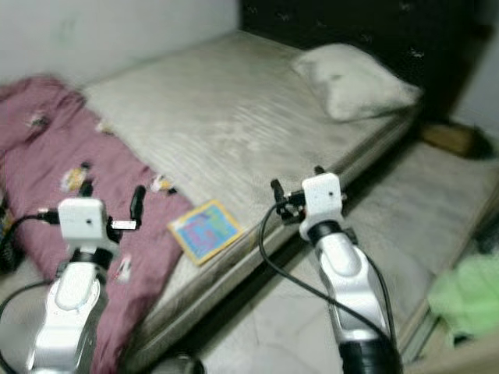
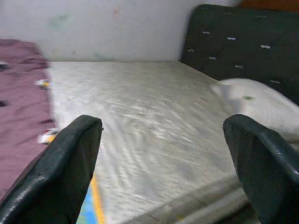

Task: Clean up the room

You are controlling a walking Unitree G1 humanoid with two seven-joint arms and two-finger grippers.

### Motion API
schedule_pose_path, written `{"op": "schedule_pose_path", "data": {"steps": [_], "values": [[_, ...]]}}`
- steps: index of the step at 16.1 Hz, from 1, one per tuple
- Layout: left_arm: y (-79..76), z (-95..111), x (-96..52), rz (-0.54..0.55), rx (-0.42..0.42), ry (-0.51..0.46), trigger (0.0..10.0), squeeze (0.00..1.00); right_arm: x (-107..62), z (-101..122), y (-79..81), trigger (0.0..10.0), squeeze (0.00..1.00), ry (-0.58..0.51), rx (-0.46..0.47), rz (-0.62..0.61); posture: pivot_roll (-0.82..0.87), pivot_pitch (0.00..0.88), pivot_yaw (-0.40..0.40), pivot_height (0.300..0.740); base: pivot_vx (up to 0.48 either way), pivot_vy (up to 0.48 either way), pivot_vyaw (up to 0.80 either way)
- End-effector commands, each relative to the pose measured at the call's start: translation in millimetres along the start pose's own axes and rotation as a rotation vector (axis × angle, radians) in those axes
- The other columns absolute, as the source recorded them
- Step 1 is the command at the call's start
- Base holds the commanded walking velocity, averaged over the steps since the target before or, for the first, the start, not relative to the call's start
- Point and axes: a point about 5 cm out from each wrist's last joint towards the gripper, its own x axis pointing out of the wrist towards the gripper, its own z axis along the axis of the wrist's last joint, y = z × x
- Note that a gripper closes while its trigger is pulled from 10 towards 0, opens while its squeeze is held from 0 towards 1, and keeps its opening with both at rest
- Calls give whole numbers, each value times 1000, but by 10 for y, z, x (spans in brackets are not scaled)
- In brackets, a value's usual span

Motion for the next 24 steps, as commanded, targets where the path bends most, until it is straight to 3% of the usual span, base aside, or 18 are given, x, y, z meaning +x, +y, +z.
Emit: {"op": "schedule_pose_path", "data": {"steps": [1,6,14,20,24], "values": [[29,7,6,4,7,1,10000,0,28,43,49,10000,0,-18,0,23,-70,22,6,740,0,0,800],[0,107,79,26,4,-30,10000,0,71,72,45,10000,0,-29,-2,22,-53,32,2,740,0,0,800],[2,19,-6,33,7,16,10000,0,-26,-71,133,10000,0,2,1,0,-32,0,11,740,0,0,800],[73,-36,15,59,-3,32,10000,0,-12,-87,30,10000,0,0,-33,-48,-50,7,0,740,0,0,800],[20,-29,29,7,-26,19,10000,0,-20,-87,-34,10000,0,-8,-10,-92,-60,1,17,740,69,0,0]]}}
